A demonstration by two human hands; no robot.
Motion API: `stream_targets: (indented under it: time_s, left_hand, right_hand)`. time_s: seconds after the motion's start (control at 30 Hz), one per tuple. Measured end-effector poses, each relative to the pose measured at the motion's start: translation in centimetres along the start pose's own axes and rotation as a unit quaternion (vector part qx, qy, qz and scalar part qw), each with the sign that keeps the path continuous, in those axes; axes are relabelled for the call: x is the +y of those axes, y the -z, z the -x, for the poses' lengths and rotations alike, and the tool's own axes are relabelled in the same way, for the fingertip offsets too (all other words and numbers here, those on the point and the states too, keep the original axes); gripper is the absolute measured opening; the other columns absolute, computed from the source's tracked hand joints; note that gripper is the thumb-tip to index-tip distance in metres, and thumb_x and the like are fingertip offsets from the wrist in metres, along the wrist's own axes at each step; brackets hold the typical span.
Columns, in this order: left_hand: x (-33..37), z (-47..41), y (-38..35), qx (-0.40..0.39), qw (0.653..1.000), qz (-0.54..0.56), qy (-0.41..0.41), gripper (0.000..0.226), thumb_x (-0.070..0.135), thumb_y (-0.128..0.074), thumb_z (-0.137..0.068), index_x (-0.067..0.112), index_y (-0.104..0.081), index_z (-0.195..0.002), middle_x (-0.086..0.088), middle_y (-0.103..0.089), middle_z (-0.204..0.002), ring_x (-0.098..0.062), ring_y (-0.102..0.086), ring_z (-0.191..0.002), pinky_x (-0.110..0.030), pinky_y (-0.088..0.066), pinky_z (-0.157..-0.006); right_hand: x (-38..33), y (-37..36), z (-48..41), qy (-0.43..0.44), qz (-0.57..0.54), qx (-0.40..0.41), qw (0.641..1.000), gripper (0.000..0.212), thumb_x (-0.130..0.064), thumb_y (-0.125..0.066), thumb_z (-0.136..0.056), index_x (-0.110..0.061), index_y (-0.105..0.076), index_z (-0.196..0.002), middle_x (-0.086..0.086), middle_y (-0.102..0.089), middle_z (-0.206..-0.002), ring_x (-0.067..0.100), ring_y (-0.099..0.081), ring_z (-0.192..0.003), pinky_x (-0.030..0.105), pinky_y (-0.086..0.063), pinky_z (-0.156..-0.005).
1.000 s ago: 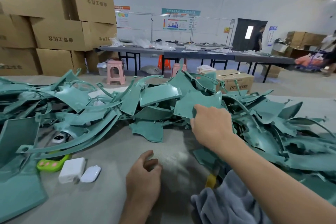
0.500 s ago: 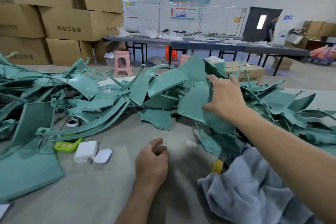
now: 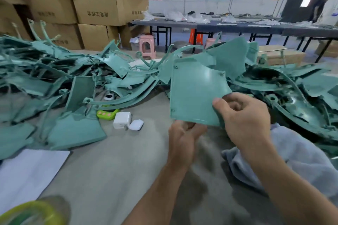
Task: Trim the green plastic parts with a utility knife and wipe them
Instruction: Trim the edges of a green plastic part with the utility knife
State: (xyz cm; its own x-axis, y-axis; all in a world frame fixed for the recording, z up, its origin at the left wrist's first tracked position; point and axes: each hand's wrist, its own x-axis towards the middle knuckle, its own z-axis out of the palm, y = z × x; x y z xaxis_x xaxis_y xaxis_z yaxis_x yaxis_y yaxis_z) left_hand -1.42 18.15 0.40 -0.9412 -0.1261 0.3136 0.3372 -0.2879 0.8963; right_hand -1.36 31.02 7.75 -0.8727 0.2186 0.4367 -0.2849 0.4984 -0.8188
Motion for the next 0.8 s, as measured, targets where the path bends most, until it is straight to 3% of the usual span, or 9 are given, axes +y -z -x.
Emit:
stream_targets:
  time_s: [0.1,0.17,0.27,0.4,0.47,0.6,0.67,0.73,0.8]
  left_hand:
    - [0.9,0.6,-0.6,0.078,0.986,0.126,0.076,0.038,0.001,-0.06,-0.057,0.001,-0.074,-0.093,-0.011,-0.073,-0.087,-0.026,-0.067,-0.075,-0.027,-0.053,-0.064]
    - [1.4,0.7,-0.3,0.097,0.959,0.217,0.153,0.037,-0.001,-0.057,-0.07,-0.001,-0.072,-0.104,-0.013,-0.076,-0.093,-0.026,-0.072,-0.075,-0.028,-0.057,-0.06]
    - [2.1,0.4,1.3,0.112,0.929,0.272,0.224,0.028,0.008,-0.054,-0.099,0.001,-0.065,-0.124,-0.018,-0.076,-0.111,-0.028,-0.076,-0.089,-0.033,-0.062,-0.067]
    - [2.8,-0.9,4.2,0.193,0.881,0.34,0.266,0.025,0.021,-0.054,-0.104,0.003,-0.065,-0.117,-0.015,-0.077,-0.081,-0.022,-0.074,-0.06,-0.026,-0.057,-0.048]
    - [2.8,-1.6,5.6,0.238,0.861,0.33,0.304,0.026,0.027,-0.058,-0.103,0.004,-0.066,-0.11,-0.011,-0.069,-0.062,-0.018,-0.064,-0.044,-0.023,-0.052,-0.04]
    - [1.6,-2.2,6.1,0.215,0.912,0.073,0.342,0.029,0.035,-0.065,-0.097,0.007,-0.073,-0.098,-0.008,-0.076,-0.072,-0.018,-0.068,-0.051,-0.023,-0.052,-0.046]
    - [0.6,-2.2,5.0,0.195,0.925,-0.02,0.326,0.028,0.032,-0.069,-0.092,0.005,-0.076,-0.093,-0.013,-0.079,-0.085,-0.027,-0.075,-0.072,-0.033,-0.06,-0.06]
    - [-0.4,-1.9,3.5,0.193,0.925,-0.143,0.294,0.03,0.033,-0.067,-0.09,0.005,-0.076,-0.086,-0.013,-0.077,-0.087,-0.036,-0.072,-0.088,-0.042,-0.06,-0.08]
    - [-1.1,-1.7,2.7,0.195,0.894,-0.311,0.257,0.041,0.043,-0.055,-0.095,0.008,-0.075,-0.099,-0.011,-0.075,-0.098,-0.035,-0.066,-0.098,-0.04,-0.053,-0.088]
  right_hand:
    - [1.7,-0.8,1.4,-0.091,0.01,-0.029,0.995,0.012,-0.042,-0.075,-0.081,-0.034,-0.07,-0.074,-0.022,-0.07,-0.065,-0.002,-0.065,-0.066,0.022,-0.046,-0.061]
    - [2.4,-0.9,2.2,-0.096,0.028,-0.076,0.992,0.01,-0.046,-0.074,-0.08,-0.037,-0.072,-0.077,-0.021,-0.073,-0.074,-0.002,-0.067,-0.073,0.024,-0.05,-0.066]
    - [2.5,-0.4,3.2,-0.04,0.053,-0.172,0.983,0.031,-0.059,-0.061,-0.082,-0.029,-0.069,-0.077,-0.022,-0.063,-0.06,-0.004,-0.055,-0.051,0.019,-0.042,-0.052]
    - [3.5,1.5,2.7,-0.029,0.071,-0.101,0.992,0.019,-0.044,-0.059,-0.094,-0.034,-0.073,-0.084,-0.025,-0.07,-0.069,-0.002,-0.063,-0.06,0.022,-0.046,-0.057]
    - [4.3,2.1,2.7,-0.049,0.136,-0.151,0.978,0.024,-0.034,-0.063,-0.097,-0.034,-0.073,-0.076,-0.022,-0.072,-0.07,-0.002,-0.066,-0.064,0.019,-0.05,-0.058]
    - [5.4,2.0,4.1,-0.086,0.145,-0.22,0.961,0.038,-0.056,-0.054,-0.095,-0.025,-0.072,-0.083,-0.004,-0.074,-0.075,0.013,-0.07,-0.072,0.033,-0.056,-0.071]
    - [4.7,0.9,5.4,-0.064,0.143,-0.279,0.947,0.041,-0.069,-0.055,-0.084,-0.037,-0.075,-0.099,-0.019,-0.076,-0.095,0.001,-0.069,-0.091,0.02,-0.055,-0.081]
    - [3.9,-0.5,6.6,-0.037,0.188,-0.332,0.924,0.065,-0.08,-0.052,-0.069,-0.046,-0.067,-0.122,-0.025,-0.071,-0.112,-0.003,-0.065,-0.102,0.017,-0.051,-0.089]
    - [3.5,-1.3,7.1,-0.04,0.196,-0.34,0.919,0.066,-0.082,-0.051,-0.061,-0.055,-0.062,-0.12,-0.024,-0.071,-0.111,-0.002,-0.064,-0.102,0.024,-0.052,-0.094]
